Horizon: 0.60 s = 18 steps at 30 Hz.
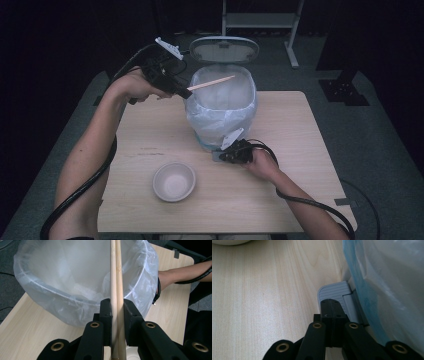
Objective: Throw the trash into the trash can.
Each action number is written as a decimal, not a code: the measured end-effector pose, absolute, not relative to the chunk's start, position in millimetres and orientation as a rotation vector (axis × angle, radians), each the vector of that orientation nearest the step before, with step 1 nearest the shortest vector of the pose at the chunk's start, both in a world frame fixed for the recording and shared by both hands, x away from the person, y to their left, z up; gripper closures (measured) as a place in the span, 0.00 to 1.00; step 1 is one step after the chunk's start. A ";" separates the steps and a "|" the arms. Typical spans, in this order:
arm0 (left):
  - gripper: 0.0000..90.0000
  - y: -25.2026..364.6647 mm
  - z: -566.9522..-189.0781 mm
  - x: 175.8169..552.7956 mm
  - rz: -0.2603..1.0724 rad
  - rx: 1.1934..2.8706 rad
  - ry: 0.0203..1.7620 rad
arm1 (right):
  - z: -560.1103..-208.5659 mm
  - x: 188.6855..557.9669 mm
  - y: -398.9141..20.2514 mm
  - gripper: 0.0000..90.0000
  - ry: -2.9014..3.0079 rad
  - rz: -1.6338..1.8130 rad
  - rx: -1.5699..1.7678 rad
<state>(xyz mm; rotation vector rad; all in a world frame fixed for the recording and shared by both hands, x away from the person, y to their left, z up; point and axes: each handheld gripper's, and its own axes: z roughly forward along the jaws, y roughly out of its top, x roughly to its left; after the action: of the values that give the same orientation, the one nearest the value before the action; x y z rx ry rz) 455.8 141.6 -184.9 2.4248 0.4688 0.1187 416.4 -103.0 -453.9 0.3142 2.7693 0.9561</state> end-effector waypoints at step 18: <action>0.88 126.6 -190.6 467.7 0.136 2.440 0.505 | -453.9 414.9 -104.2 1.00 2.766 0.949 0.348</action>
<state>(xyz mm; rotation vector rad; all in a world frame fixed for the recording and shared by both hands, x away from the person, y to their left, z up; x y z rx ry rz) 467.7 126.6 -190.6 2.4396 0.5046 0.1362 414.9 -104.2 -453.9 0.3485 2.7659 0.9490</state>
